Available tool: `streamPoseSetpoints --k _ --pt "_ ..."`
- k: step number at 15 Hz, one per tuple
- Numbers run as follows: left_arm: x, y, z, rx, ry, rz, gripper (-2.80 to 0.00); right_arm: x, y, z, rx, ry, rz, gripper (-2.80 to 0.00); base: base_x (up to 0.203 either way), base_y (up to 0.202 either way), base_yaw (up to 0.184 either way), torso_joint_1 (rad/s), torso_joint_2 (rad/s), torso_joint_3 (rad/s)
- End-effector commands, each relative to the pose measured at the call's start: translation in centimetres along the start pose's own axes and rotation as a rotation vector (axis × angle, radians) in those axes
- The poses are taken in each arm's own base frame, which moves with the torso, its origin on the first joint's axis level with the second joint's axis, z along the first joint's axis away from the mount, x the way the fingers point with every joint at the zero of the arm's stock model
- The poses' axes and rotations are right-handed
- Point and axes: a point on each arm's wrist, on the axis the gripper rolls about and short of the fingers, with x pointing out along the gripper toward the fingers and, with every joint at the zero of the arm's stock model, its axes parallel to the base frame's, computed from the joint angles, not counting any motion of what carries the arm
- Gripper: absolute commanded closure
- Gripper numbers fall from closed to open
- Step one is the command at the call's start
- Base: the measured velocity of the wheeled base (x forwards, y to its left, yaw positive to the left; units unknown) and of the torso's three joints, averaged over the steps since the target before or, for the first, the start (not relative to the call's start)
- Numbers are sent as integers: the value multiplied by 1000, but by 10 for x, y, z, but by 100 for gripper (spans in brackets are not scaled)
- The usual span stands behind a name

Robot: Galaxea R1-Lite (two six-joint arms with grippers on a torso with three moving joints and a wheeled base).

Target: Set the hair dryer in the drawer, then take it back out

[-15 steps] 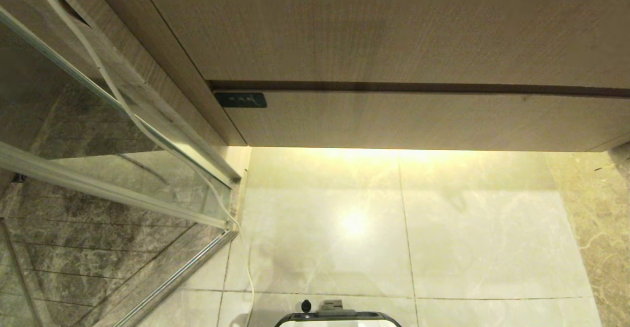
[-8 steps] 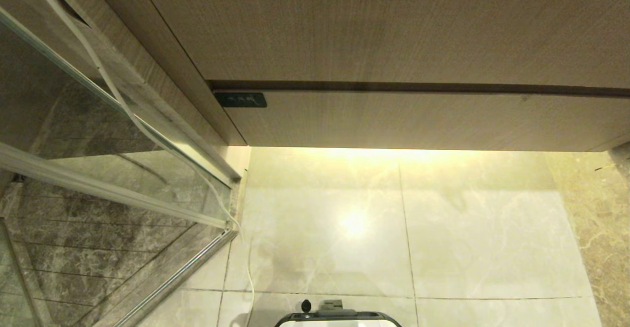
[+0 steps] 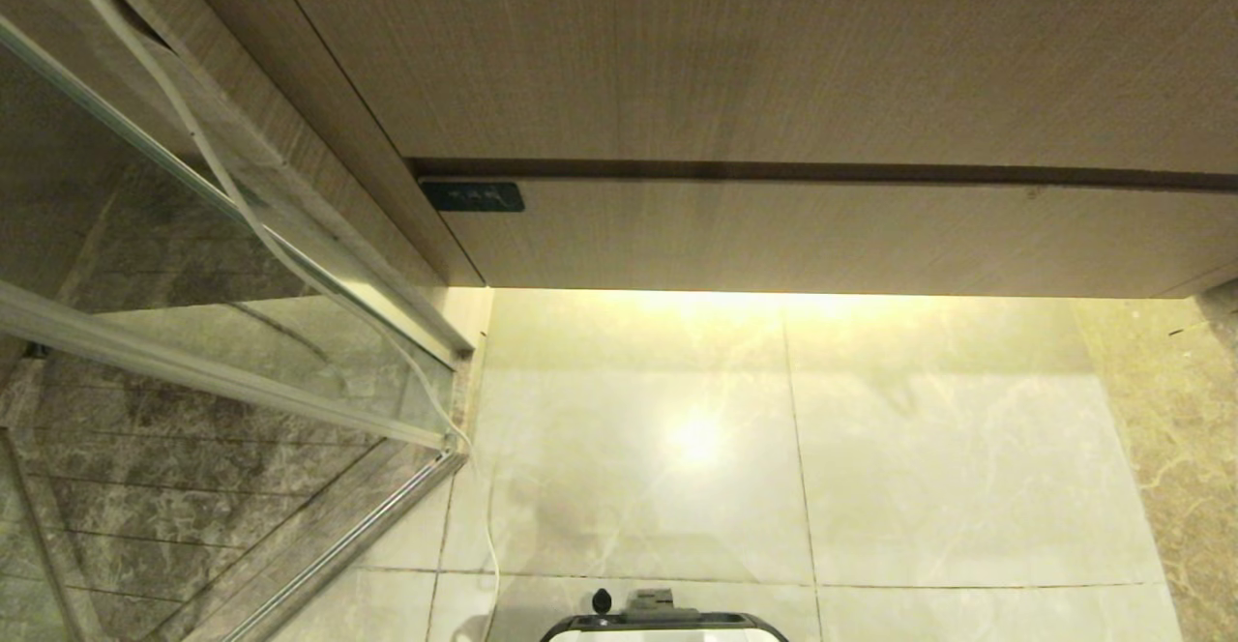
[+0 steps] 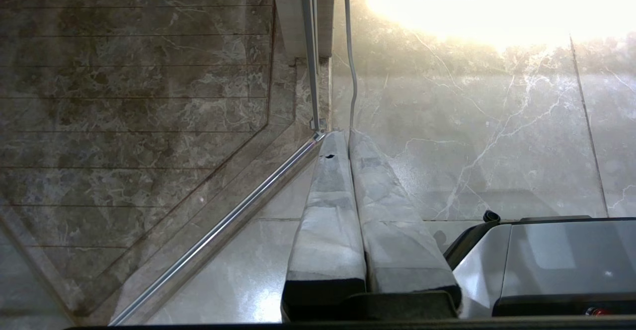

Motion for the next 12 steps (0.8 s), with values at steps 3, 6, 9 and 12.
streamPoseSetpoints --k 3,6,9,12 --pt "0 0 0 0 1 0 0 -1 1 -12 -1 1 1 0 0 0 0 0 0 0" --pt "0 0 0 0 1 0 0 -1 1 -12 -1 1 1 0 0 0 0 0 0 0" --pt "0 0 0 0 1 0 0 -1 1 -12 -1 1 1 0 0 0 0 0 0 0" --pt "0 0 0 0 1 0 0 -1 1 -12 -1 1 1 0 0 0 0 0 0 0"
